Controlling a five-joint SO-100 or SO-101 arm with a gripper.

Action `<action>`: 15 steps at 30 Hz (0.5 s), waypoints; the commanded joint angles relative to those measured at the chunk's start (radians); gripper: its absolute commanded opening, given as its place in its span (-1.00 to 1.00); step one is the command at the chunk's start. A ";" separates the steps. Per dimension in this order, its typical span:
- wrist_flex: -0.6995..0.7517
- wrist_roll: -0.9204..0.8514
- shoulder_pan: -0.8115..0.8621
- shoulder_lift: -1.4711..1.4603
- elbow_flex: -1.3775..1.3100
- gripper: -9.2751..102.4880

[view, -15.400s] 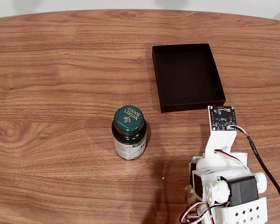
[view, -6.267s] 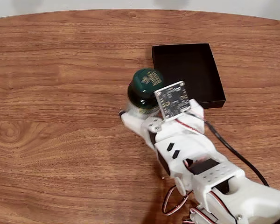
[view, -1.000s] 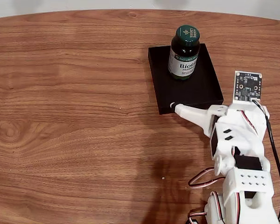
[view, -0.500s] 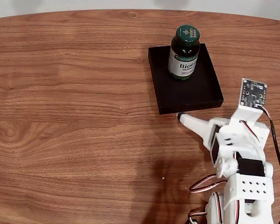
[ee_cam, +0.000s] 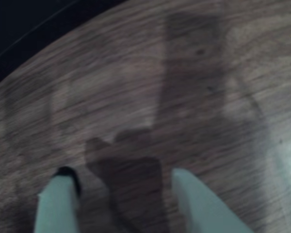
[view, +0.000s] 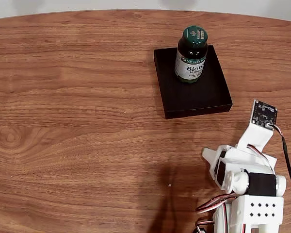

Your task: Pick up the pill bottle and place it in the black box.

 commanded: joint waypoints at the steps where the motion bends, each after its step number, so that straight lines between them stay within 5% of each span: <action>1: 0.091 -0.026 -0.020 0.094 -0.008 -0.65; 15: 0.324 0.014 -0.031 0.219 -0.008 -0.83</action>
